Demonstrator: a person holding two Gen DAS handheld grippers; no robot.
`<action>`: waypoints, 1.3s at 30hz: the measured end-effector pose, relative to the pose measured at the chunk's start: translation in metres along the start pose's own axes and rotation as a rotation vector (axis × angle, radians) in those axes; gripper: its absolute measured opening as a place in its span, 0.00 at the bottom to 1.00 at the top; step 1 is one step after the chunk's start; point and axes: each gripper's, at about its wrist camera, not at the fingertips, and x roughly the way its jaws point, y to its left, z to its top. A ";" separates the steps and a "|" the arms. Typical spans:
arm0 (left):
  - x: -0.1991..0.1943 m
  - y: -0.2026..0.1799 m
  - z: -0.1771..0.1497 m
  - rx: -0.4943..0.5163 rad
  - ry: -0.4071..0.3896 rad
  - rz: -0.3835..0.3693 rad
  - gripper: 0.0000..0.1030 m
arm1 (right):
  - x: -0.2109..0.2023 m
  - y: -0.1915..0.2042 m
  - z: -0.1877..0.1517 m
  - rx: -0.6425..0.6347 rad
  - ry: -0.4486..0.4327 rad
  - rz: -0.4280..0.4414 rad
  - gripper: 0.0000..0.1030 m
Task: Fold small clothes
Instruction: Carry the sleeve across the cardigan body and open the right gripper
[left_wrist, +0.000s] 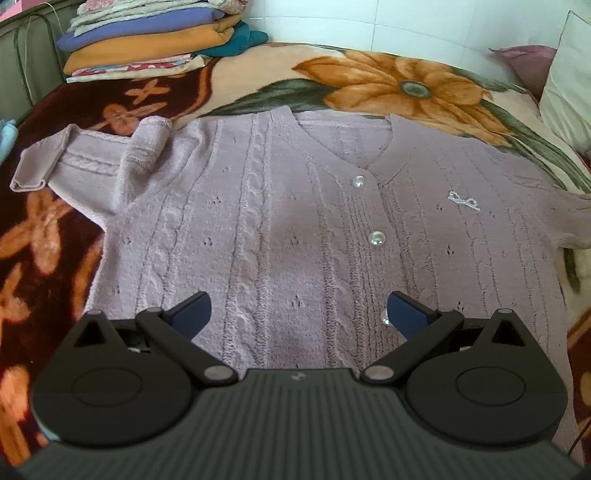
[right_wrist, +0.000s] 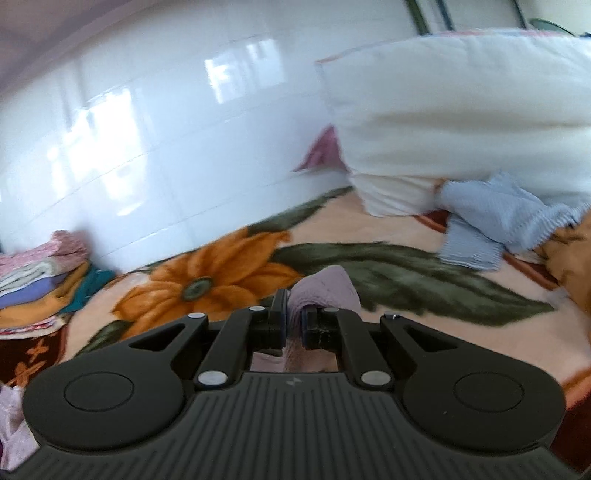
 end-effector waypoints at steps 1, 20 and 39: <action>-0.001 0.001 0.000 0.001 -0.001 -0.002 1.00 | -0.002 0.009 0.002 -0.007 -0.002 0.015 0.07; -0.019 0.031 0.011 0.053 -0.038 -0.034 1.00 | 0.004 0.190 -0.024 -0.159 0.050 0.205 0.07; -0.014 0.080 0.013 -0.014 -0.052 -0.004 1.00 | 0.072 0.287 -0.155 -0.184 0.303 0.326 0.07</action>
